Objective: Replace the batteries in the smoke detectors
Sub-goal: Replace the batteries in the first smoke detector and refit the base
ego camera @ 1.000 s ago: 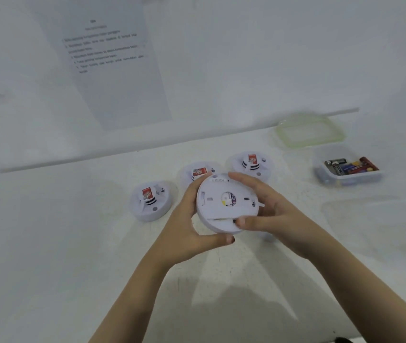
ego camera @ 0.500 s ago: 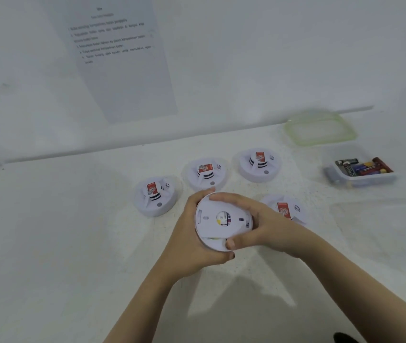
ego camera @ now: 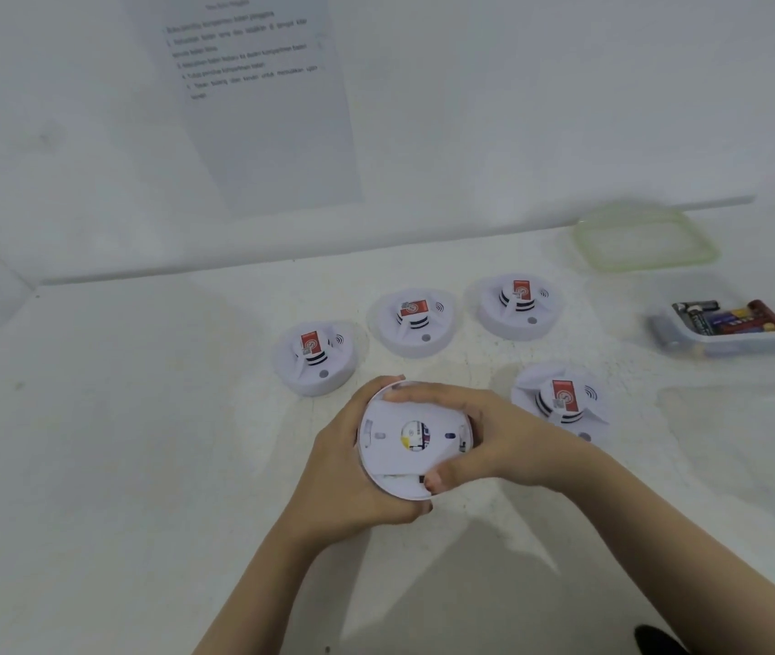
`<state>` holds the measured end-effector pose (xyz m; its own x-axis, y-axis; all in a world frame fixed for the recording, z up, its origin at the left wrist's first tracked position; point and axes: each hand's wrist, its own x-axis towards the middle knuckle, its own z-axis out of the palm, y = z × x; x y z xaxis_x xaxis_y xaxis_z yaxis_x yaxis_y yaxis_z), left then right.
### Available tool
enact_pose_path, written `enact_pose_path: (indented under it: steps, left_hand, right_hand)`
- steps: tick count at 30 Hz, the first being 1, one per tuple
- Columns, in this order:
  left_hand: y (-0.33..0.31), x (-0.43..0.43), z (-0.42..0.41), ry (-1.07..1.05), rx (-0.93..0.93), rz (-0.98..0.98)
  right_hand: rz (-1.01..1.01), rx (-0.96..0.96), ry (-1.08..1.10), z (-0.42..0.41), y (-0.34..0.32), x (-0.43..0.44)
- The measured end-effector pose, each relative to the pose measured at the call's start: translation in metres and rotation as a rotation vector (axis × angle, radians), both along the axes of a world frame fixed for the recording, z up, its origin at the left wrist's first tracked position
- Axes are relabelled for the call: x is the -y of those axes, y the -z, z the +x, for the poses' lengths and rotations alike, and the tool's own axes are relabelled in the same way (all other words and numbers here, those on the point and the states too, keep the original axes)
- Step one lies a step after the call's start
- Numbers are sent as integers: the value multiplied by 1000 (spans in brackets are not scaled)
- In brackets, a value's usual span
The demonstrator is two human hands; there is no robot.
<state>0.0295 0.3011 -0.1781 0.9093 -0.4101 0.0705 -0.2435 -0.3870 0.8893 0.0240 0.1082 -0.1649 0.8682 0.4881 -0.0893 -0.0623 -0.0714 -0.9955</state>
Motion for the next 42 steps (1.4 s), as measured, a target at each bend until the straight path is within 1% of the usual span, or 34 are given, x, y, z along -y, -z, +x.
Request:
enact_pose_path:
  steps: [5,7,8,10,14,16,19,21,24,28,30,33,34,35,37,39,42]
  left_hand:
    - [-1,-3,1,68,1,25]
    - [1,-4,2,78,-9,22]
    - [2,-5,3,79,-15,20]
    - [2,-7,6,76,-26,9]
    - [-1,-9,13,65,17,3]
    - [-2,-9,15,67,45,22]
    - [-1,-8,16,85,50,49]
    - [-1,-6,17,97,79,80]
    - [-2,-6,18,98,114,102]
    - [2,-13,21,86,128,49]
    - [5,-18,21,71,117,30]
    - [8,-25,19,29,103,17]
    - [8,-27,18,11,108,17]
    - [7,-29,17,-8,116,12]
    - [6,-33,16,-47,136,-13]
    - [4,-37,16,-101,148,-58]
    - [4,-44,19,-158,191,-116]
  right_hand:
    - [-44,-31,-77,1,-4,6]
    - [-98,-4,-105,2,-7,6]
    - [-149,43,-108,3,-8,5]
    - [-310,200,-68,3,-7,3]
    - [-686,481,100,-1,-12,0]
    - [-822,636,93,-1,-14,-1]
    - [-944,776,47,3,-13,-5]
    - [-959,805,27,5,-10,-9]
    - [-929,817,26,7,-4,-12]
    - [-847,822,60,8,-2,-15]
    - [-728,765,98,6,-2,-13]
    - [-442,602,256,4,-2,-11]
    - [-391,578,306,3,-2,-10]
    - [-382,565,332,3,-2,-9]
    - [-453,544,306,1,-4,-6]
    - [-578,538,228,-3,-4,-3]
    - [-751,578,137,-12,6,1]
